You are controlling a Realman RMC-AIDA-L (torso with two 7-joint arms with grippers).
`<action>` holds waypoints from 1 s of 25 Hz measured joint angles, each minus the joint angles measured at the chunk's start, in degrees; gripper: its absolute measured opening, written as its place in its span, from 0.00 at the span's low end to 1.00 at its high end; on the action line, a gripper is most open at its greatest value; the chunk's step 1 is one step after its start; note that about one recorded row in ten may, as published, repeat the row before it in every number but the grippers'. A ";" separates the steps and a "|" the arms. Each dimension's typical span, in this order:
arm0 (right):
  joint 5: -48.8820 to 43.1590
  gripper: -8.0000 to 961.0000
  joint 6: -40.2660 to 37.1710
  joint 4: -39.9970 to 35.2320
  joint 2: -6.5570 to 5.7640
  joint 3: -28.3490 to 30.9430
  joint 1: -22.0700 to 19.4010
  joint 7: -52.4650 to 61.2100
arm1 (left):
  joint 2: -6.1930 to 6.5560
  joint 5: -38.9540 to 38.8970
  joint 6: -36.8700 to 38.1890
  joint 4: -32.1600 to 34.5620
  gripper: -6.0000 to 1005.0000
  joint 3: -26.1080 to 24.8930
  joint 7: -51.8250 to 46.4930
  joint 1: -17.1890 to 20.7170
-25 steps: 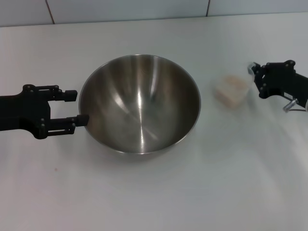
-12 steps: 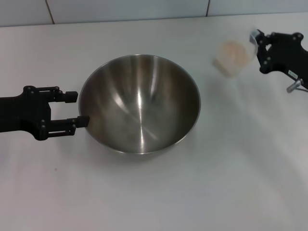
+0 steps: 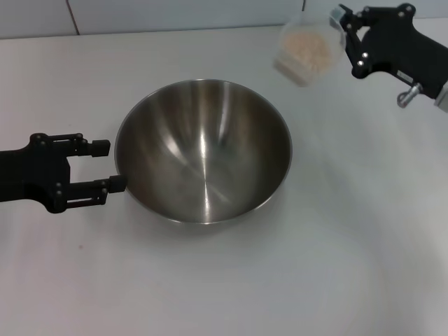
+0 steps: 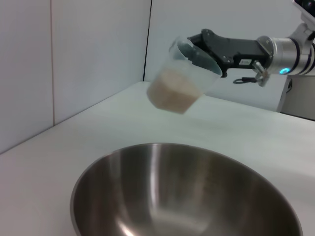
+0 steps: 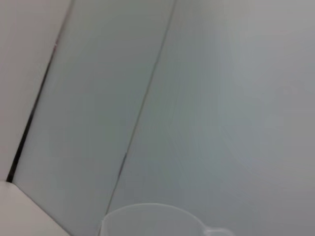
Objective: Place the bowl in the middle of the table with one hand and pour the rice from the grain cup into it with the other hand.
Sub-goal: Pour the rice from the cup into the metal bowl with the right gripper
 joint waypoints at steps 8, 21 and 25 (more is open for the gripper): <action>-0.08 0.02 4.55 -5.10 0.07 -6.08 1.29 -3.03 | 0.00 -1.82 0.23 0.00 0.68 0.03 0.38 1.59; 0.07 0.02 16.61 -18.90 0.16 -20.43 -2.74 -8.54 | 0.00 -1.98 1.11 0.00 0.68 0.00 1.03 1.85; -0.06 0.02 16.82 -24.22 0.12 -22.41 -6.08 -11.94 | 0.00 -1.98 1.19 0.08 0.68 0.00 1.03 1.91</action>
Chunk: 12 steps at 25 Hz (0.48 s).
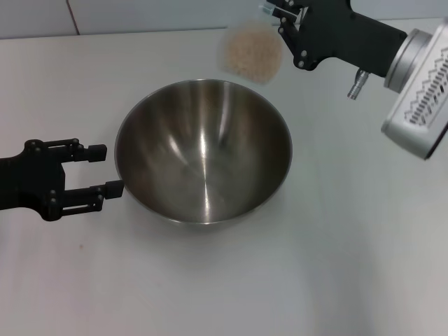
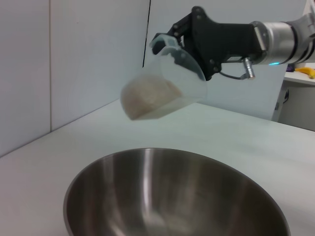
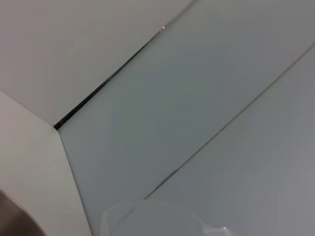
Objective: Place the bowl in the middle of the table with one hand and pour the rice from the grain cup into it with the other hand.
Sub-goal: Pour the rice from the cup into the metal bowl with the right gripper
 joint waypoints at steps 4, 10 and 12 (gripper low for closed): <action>-0.13 0.02 2.46 -4.73 0.02 -2.69 -2.89 -3.17 | 0.00 0.00 0.00 0.01 0.68 0.01 0.00 0.00; -0.21 0.02 7.77 -7.03 0.05 -7.29 -4.57 -10.02 | 0.00 0.00 -0.01 0.01 0.68 0.00 0.00 -0.08; -0.23 0.02 9.89 -7.55 0.05 -9.16 -4.69 -11.70 | 0.00 0.01 -0.01 0.01 0.68 0.00 0.00 -0.09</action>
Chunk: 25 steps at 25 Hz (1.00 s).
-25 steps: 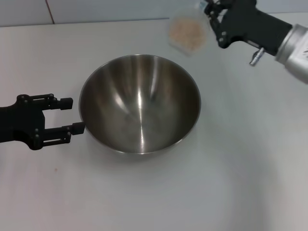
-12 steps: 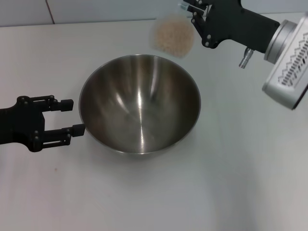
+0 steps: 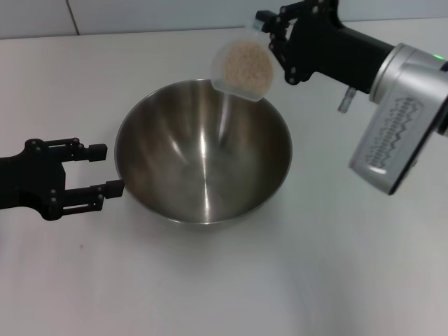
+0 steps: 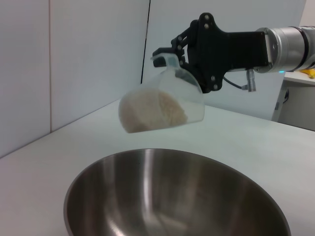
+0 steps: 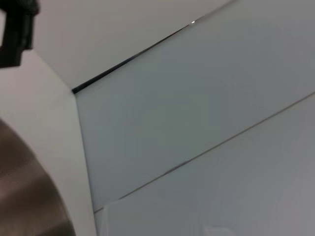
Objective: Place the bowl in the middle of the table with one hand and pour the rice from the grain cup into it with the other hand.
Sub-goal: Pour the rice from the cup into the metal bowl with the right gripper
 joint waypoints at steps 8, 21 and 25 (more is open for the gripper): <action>0.03 0.02 3.27 -2.15 0.04 -4.24 -1.08 -7.81 | 0.00 0.01 0.00 0.22 0.68 0.00 0.00 0.06; 0.33 0.02 11.66 -9.88 0.08 -12.92 -5.48 -30.33 | 0.00 0.01 -0.23 0.35 0.68 0.00 0.00 -0.09; 0.35 0.02 13.65 -11.09 0.09 -14.72 -5.99 -34.74 | 0.00 0.01 -0.23 0.35 0.68 0.00 0.00 -0.11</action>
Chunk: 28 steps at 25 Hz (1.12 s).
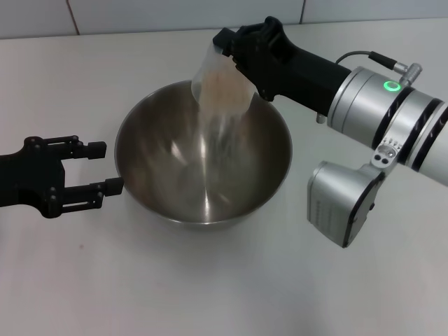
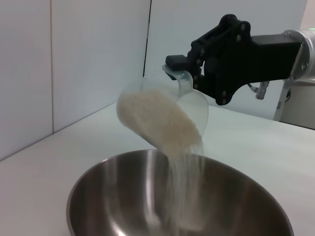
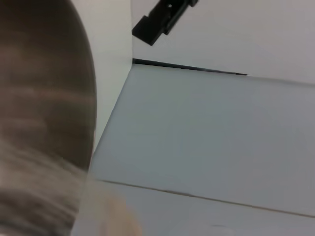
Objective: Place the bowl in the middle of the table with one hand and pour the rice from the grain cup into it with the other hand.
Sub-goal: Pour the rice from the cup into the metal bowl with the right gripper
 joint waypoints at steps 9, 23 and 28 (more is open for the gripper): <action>0.03 0.02 0.24 -0.76 -0.03 -0.96 -0.46 -3.42 | 0.00 0.00 -0.07 0.00 0.68 0.00 0.00 0.03; -0.34 0.02 0.71 -1.28 -0.14 -2.46 -1.40 -7.77 | 0.07 0.00 0.05 0.14 0.68 0.00 0.00 -0.28; -0.43 0.02 1.95 -1.71 -0.26 -3.27 -1.57 -9.29 | 0.09 0.00 0.13 0.23 0.68 0.00 0.00 -0.27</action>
